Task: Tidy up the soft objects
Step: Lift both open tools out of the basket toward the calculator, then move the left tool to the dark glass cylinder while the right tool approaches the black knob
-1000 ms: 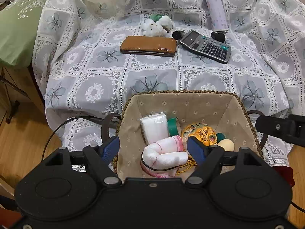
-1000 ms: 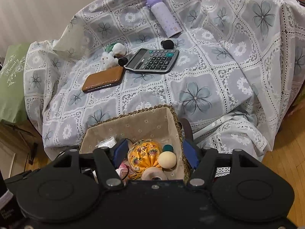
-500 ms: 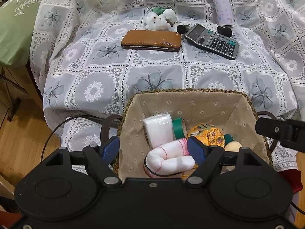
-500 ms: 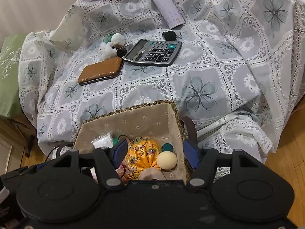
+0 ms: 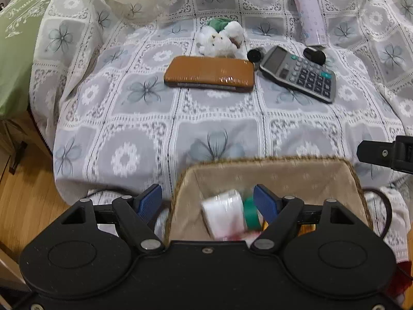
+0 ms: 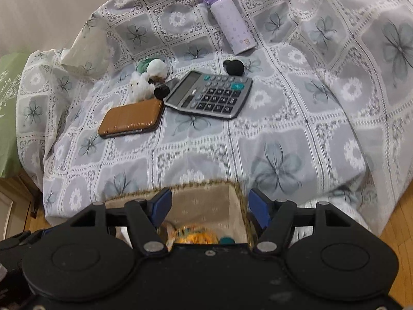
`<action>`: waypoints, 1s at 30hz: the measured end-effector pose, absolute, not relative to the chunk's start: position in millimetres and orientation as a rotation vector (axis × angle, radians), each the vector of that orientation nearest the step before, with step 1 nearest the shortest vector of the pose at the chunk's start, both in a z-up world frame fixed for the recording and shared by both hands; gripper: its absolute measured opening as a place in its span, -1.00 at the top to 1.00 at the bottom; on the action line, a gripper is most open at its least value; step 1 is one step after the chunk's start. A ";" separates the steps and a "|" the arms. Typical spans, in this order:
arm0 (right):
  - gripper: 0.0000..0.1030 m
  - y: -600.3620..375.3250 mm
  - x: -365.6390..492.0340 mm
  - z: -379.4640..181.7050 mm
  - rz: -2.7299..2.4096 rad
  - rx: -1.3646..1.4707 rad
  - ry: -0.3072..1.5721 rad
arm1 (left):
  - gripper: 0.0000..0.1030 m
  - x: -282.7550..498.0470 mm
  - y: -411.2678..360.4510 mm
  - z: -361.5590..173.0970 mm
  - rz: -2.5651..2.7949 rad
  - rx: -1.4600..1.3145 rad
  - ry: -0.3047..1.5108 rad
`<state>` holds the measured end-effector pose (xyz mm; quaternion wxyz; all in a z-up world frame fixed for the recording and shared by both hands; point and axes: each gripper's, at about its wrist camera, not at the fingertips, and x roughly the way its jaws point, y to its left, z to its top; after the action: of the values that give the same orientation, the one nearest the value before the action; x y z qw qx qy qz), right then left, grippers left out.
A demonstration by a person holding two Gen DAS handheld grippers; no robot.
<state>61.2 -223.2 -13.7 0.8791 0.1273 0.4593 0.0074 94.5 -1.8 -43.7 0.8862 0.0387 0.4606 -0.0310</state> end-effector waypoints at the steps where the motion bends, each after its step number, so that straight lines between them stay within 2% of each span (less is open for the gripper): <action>1: -0.28 -222.7 67.4 -14.0 0.017 0.262 0.957 | -0.46 99.6 -1.9 -43.0 -0.068 0.082 0.953; 30: -0.42 -207.2 235.3 -39.0 0.012 0.108 0.819 | -0.46 243.5 -20.6 -53.4 -0.125 0.128 0.874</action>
<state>235.3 -207.2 -39.0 0.9159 0.0526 0.3980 0.0059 243.5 -20.6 -53.4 0.9021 0.0619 0.4228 -0.0607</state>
